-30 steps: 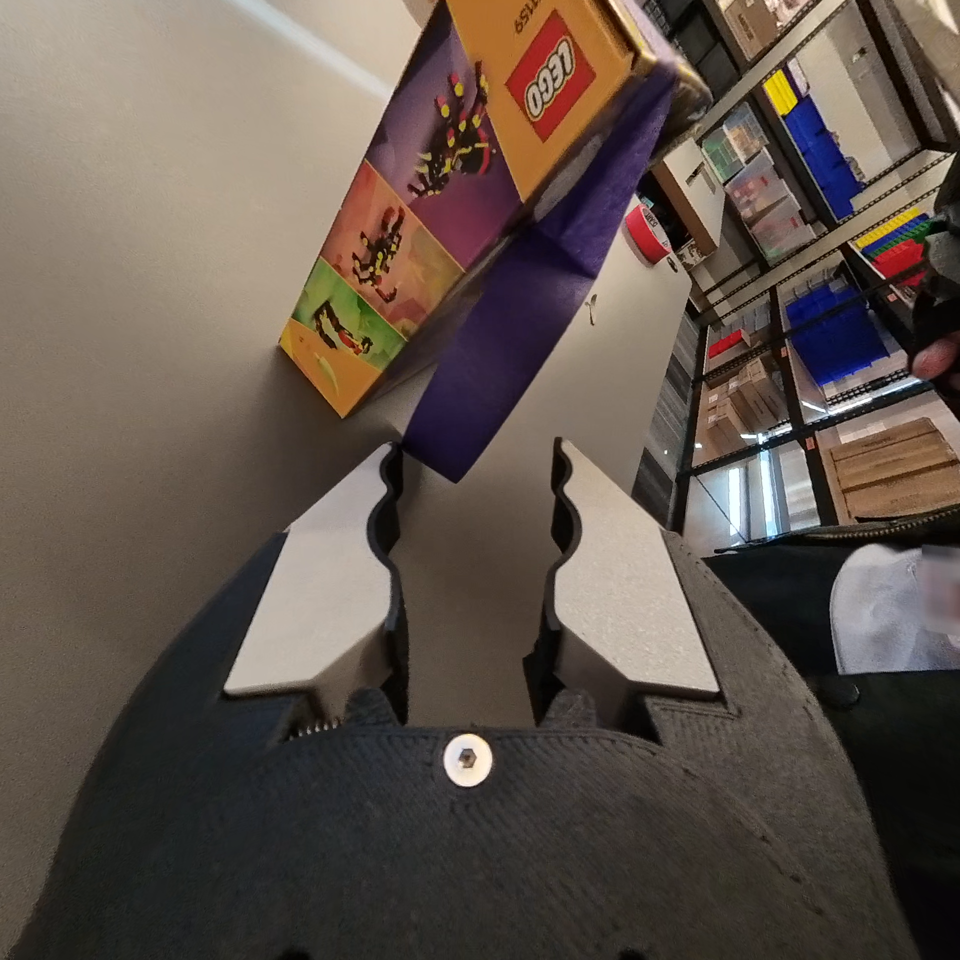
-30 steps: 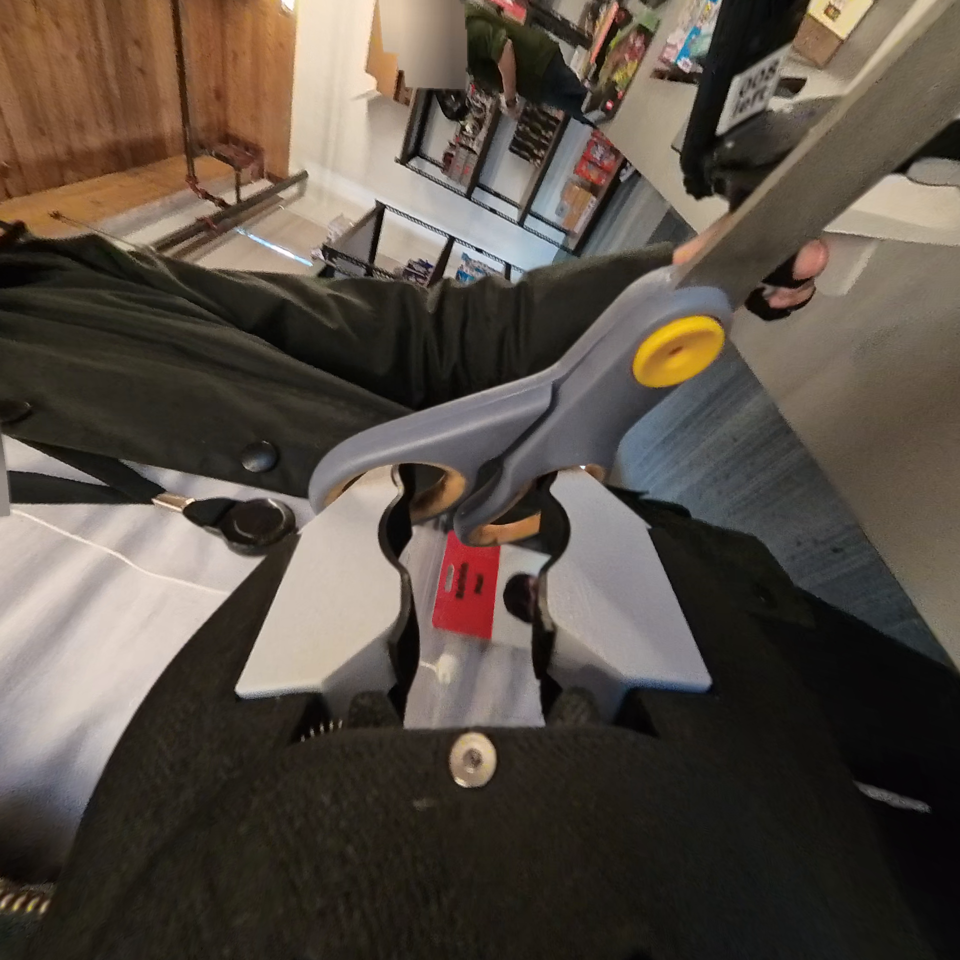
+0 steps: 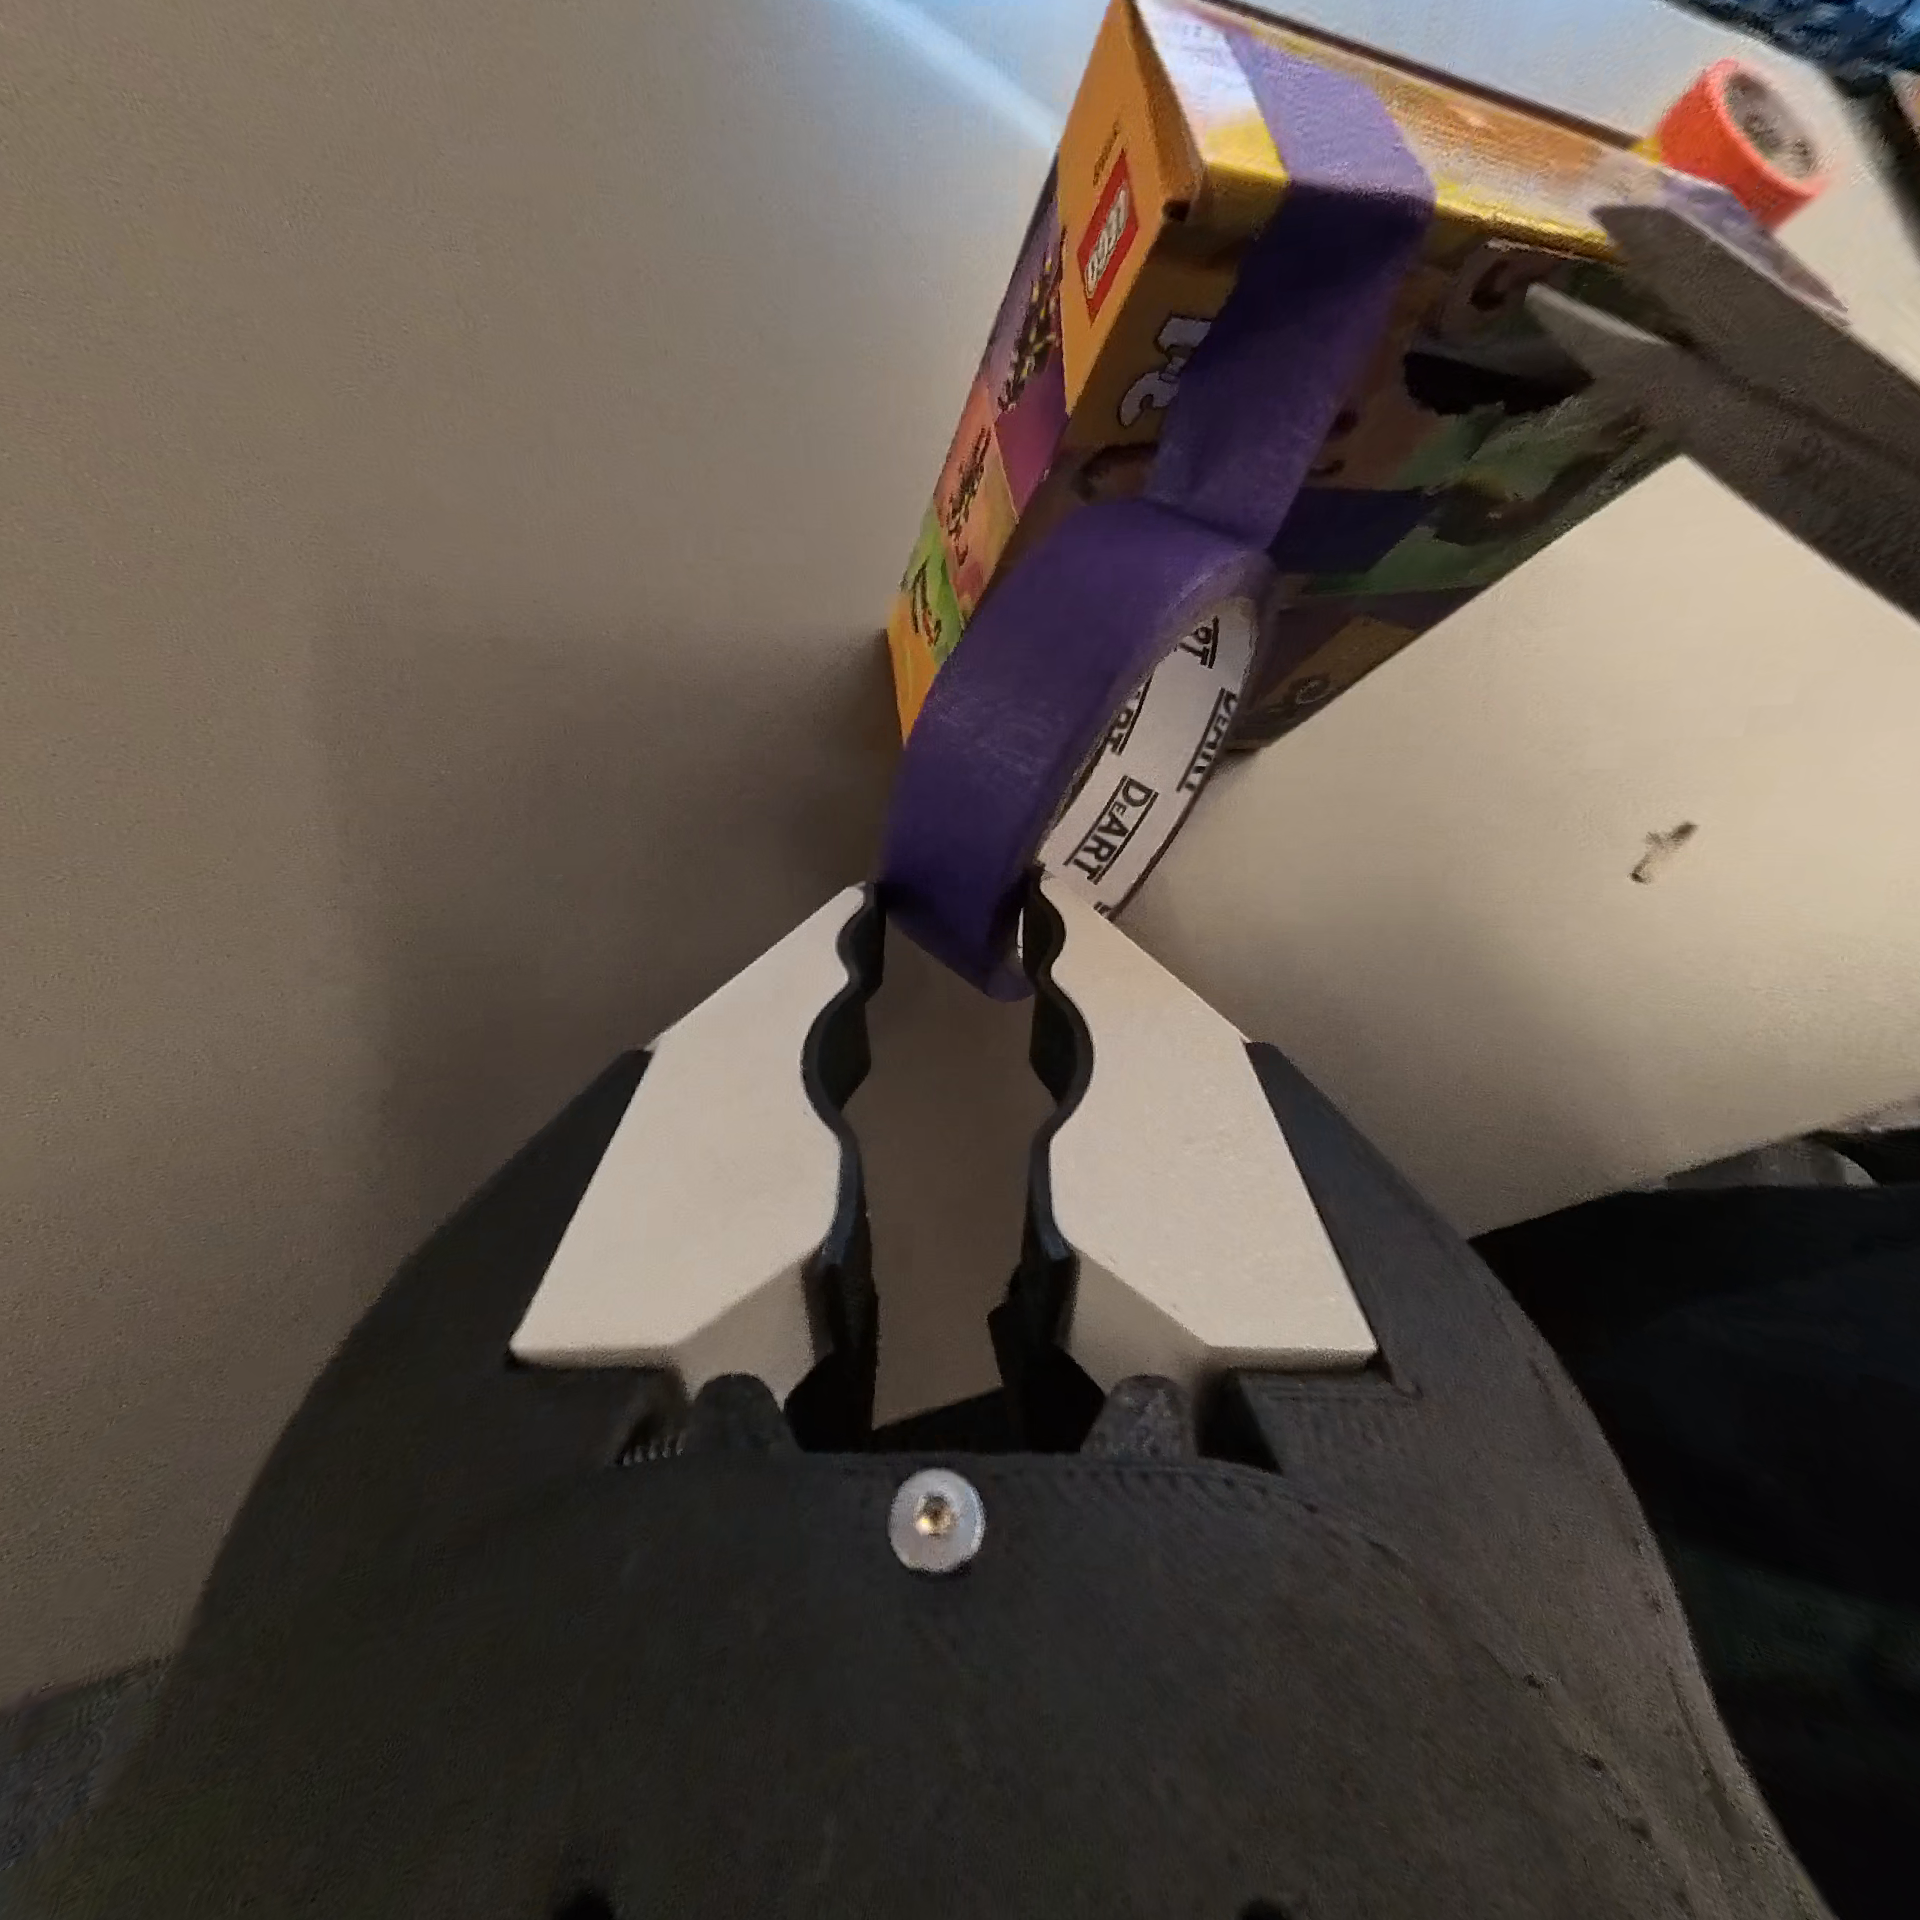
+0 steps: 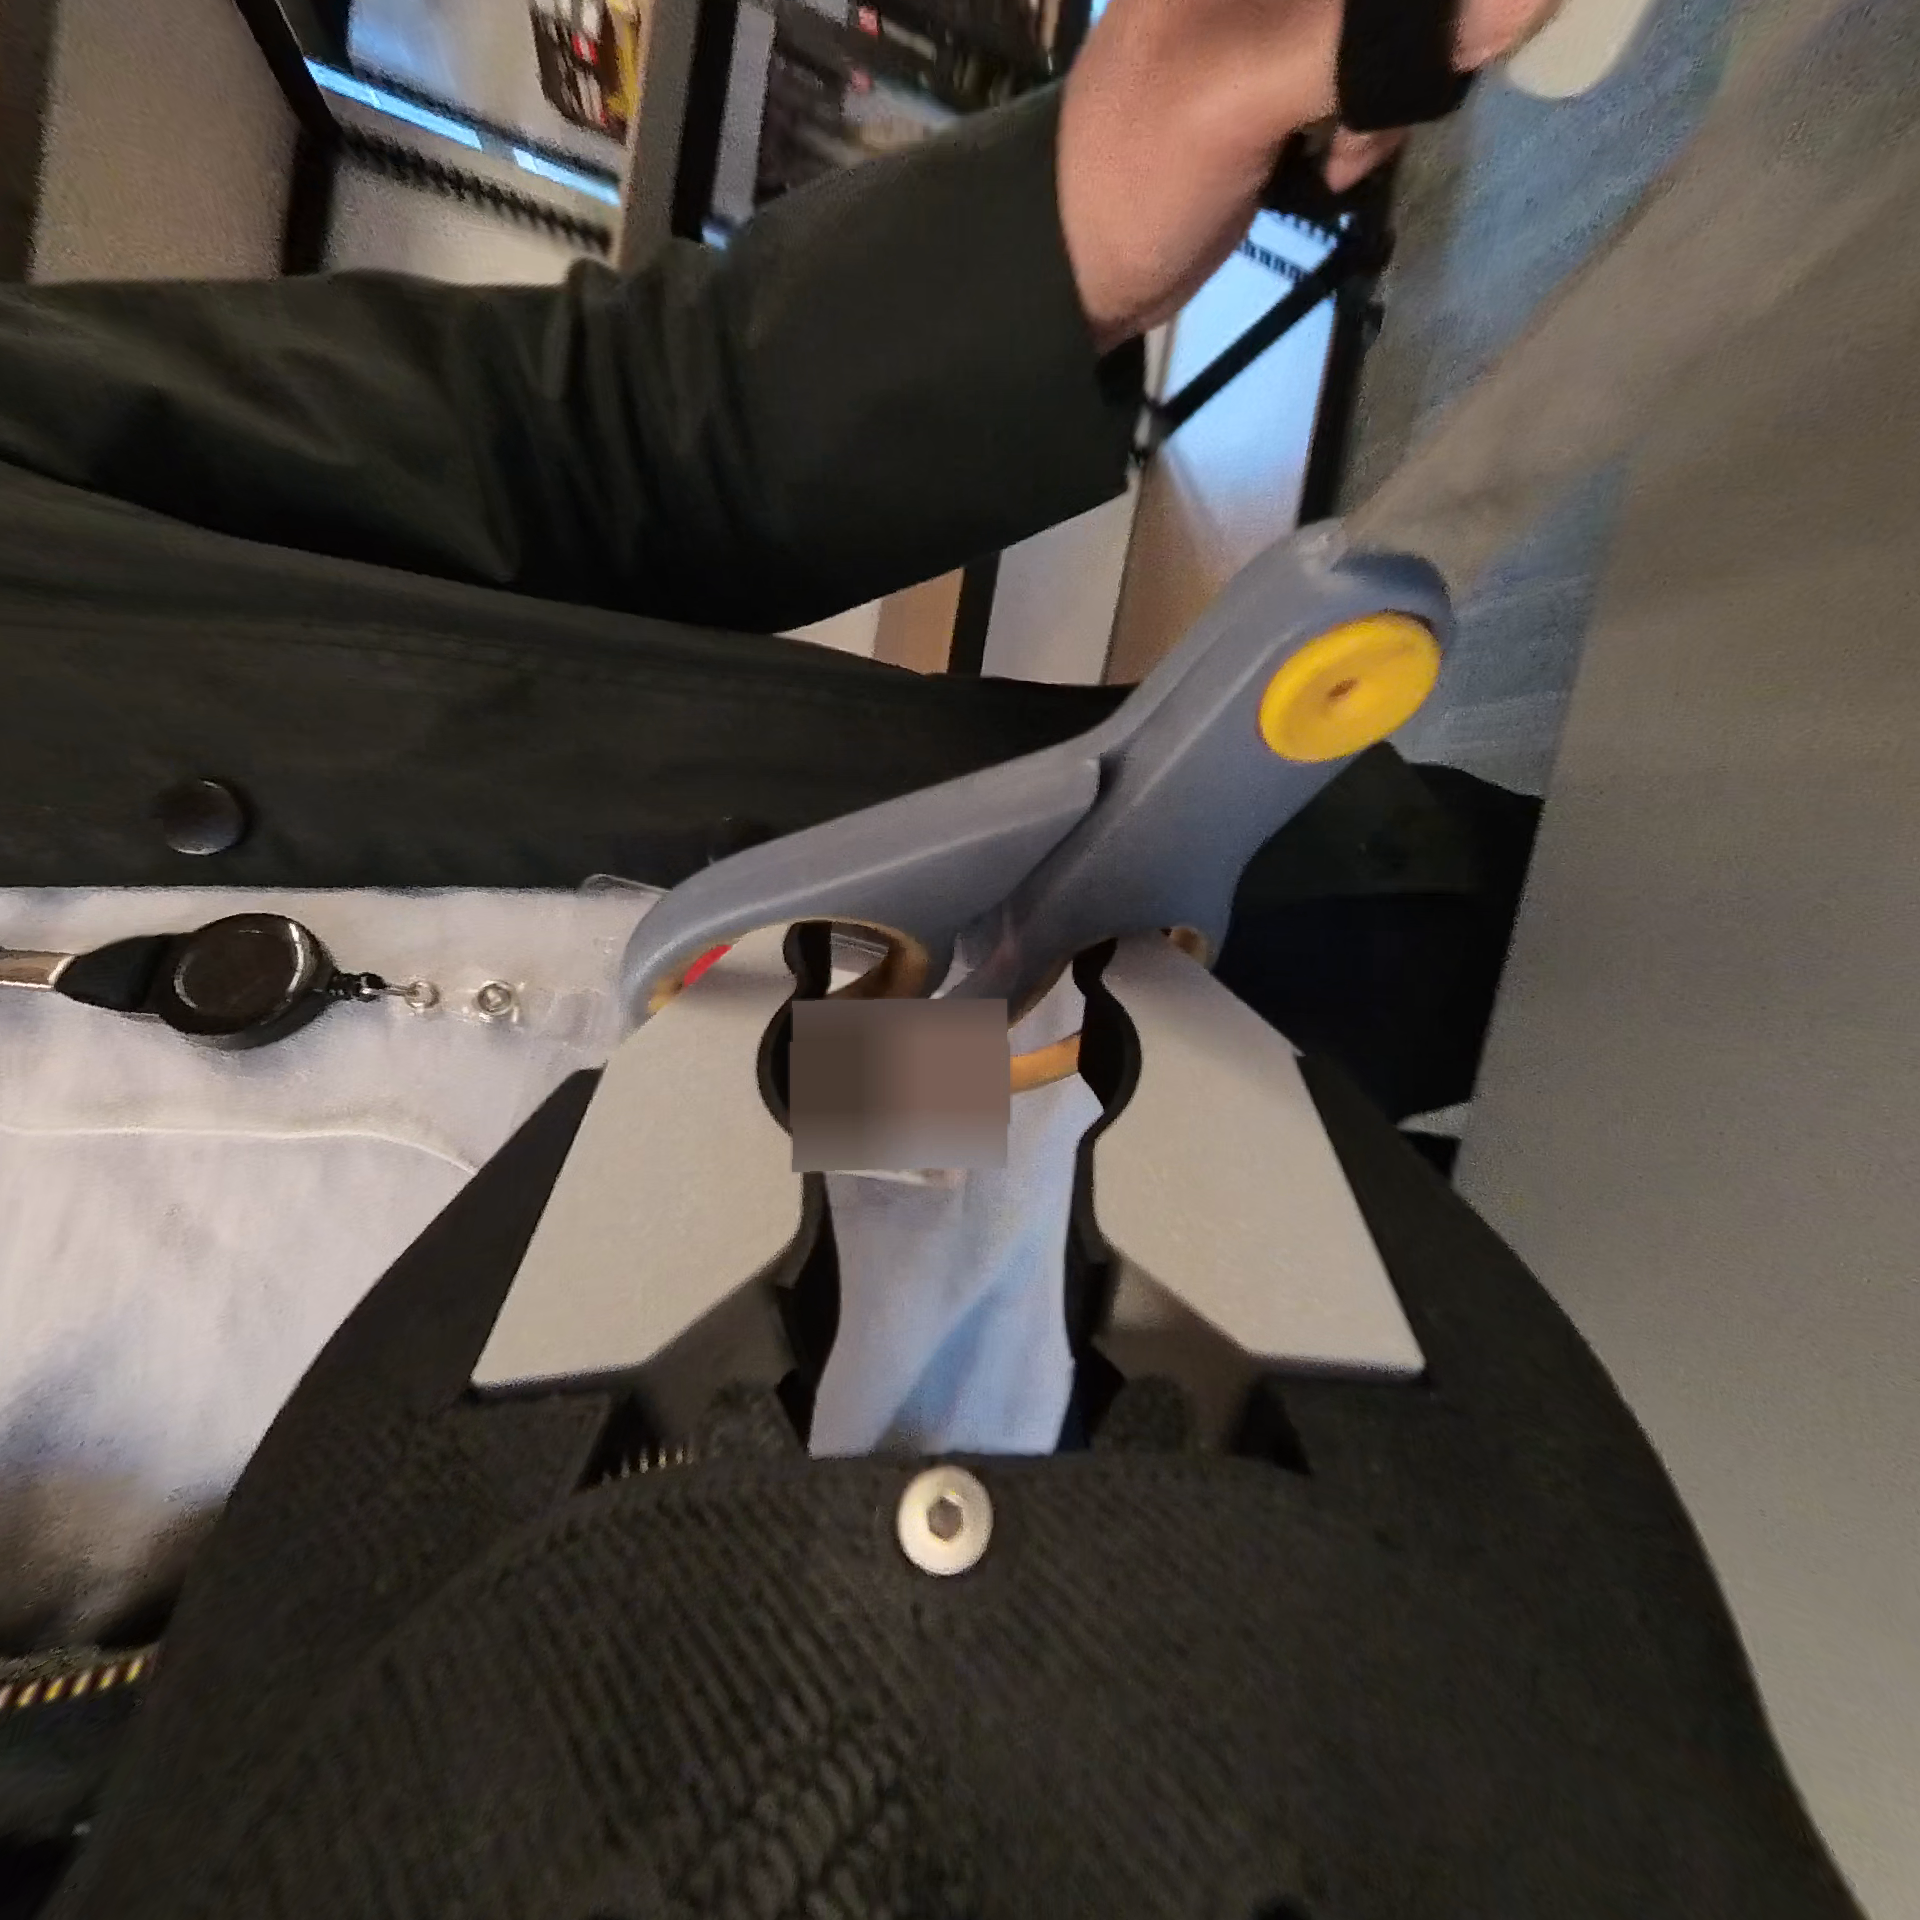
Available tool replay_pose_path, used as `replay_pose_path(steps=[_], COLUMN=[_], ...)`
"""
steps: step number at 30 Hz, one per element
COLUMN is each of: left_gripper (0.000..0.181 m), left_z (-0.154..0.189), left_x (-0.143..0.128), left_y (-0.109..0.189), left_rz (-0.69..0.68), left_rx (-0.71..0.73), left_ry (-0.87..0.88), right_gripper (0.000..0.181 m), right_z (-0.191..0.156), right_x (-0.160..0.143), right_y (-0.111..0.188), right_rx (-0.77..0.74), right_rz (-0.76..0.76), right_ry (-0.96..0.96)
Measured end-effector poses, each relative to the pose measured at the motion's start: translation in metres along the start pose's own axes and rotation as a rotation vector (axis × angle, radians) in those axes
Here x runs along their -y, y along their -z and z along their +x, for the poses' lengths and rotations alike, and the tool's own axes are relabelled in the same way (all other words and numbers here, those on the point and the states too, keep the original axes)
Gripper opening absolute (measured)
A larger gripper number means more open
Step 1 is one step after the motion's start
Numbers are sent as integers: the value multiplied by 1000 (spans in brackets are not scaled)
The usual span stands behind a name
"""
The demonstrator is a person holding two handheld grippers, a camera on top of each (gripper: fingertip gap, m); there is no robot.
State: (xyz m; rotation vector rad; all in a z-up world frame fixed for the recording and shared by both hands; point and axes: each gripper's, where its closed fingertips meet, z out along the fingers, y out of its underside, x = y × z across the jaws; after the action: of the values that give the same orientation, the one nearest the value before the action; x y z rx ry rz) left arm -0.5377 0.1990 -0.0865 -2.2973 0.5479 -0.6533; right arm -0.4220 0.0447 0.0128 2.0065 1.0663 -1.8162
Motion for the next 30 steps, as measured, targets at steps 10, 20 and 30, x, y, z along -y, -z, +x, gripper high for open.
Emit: replay_pose_path(steps=[10, 20, 30], left_gripper=[24, 23, 23], left_z=[10, 12, 16], left_x=[-5, 1, -2], left_y=[21, 24, 25], left_rz=[-27, -29, -30], left_rx=[281, 327, 398], left_ry=[-6, 55, 60], right_gripper=[46, 46, 45], right_z=[3, 0, 20], right_x=[-13, -22, -21], right_y=[19, 20, 23], right_rx=[65, 108, 7], right_rz=[-182, -272, -346], right_ry=[6, 14, -18])
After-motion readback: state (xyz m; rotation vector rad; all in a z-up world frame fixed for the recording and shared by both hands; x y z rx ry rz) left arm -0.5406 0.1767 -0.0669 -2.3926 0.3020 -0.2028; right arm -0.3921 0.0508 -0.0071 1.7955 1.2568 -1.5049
